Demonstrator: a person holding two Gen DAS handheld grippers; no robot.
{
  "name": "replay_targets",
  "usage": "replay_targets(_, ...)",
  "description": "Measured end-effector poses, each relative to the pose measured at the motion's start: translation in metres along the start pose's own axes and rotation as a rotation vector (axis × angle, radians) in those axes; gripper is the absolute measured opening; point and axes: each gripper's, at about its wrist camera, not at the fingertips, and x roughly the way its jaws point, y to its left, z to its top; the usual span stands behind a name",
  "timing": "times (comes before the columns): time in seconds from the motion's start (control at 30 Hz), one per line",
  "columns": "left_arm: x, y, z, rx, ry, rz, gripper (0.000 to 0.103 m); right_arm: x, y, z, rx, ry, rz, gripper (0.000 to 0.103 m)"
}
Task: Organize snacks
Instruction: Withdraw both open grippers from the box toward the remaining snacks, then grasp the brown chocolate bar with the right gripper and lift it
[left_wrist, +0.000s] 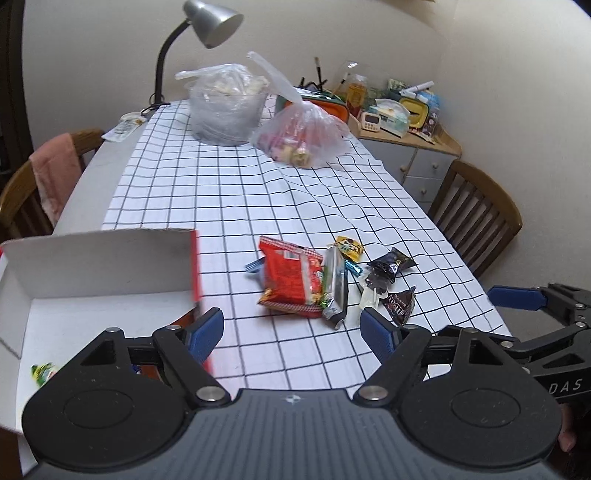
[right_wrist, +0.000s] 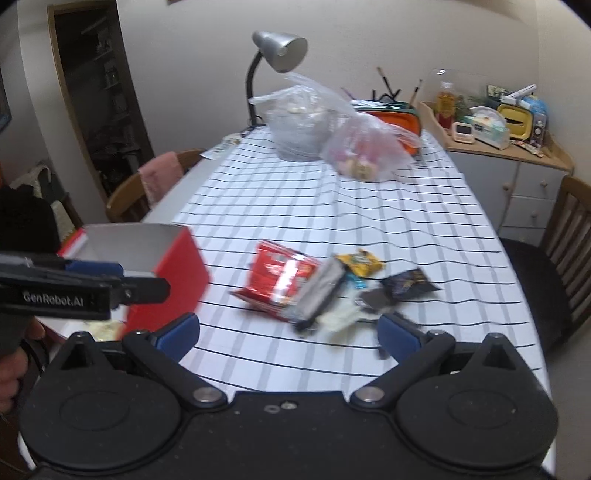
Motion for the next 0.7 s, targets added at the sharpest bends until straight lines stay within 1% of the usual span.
replay_targets(0.17, 0.03, -0.027, 0.006, 0.04, 0.012, 0.022, 0.081, 0.015, -0.036, -0.009, -0.02, 0.037, -0.038, 0.103)
replay_targets(0.27, 0.052, -0.043, 0.008, 0.074, 0.035, 0.038, 0.081, 0.029, -0.055, -0.013, -0.026, 0.066, -0.036, 0.101)
replay_targets(0.4, 0.081, -0.061, 0.009, 0.126, 0.061, 0.081, 0.081, 0.051, -0.075, -0.018, -0.035, 0.106, -0.027, 0.099)
replay_targets(0.53, 0.109, -0.076, 0.012, 0.184, 0.081, 0.125, 0.081, 0.069, -0.086, -0.02, -0.062, 0.135, -0.006, 0.095)
replay_targets(0.7, 0.139, -0.089, 0.015, 0.229, 0.123, 0.144, 0.081, 0.087, -0.095, -0.02, -0.099, 0.158, 0.014, 0.091)
